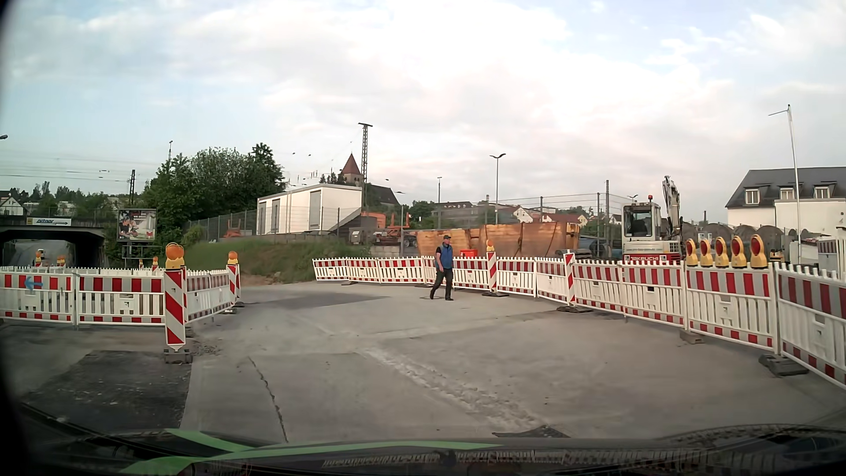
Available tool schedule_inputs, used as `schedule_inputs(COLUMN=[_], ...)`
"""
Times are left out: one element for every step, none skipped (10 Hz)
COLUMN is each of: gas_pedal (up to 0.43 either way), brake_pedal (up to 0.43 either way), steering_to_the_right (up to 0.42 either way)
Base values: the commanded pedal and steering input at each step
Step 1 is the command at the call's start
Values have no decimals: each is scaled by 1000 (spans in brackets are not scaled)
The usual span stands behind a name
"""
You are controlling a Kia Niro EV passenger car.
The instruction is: Follow the waypoints while adhering to traffic rules and regulations
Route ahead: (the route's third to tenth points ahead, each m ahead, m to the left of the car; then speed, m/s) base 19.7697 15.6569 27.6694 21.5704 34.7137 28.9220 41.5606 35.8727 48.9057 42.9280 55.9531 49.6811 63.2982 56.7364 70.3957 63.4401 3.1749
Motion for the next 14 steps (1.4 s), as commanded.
schedule_inputs(gas_pedal=[8, 8, 8, 20, 20, 20, 20, 20, 20, 28, 28, 28, 28, 28], brake_pedal=[0, 0, 0, 0, 0, 0, 0, 0, 0, 0, 0, 0, 0, 0], steering_to_the_right=[-134, -142, -151, -164, -175, -192, -208, -219, -219, -218, -216, -212, -202, -188])
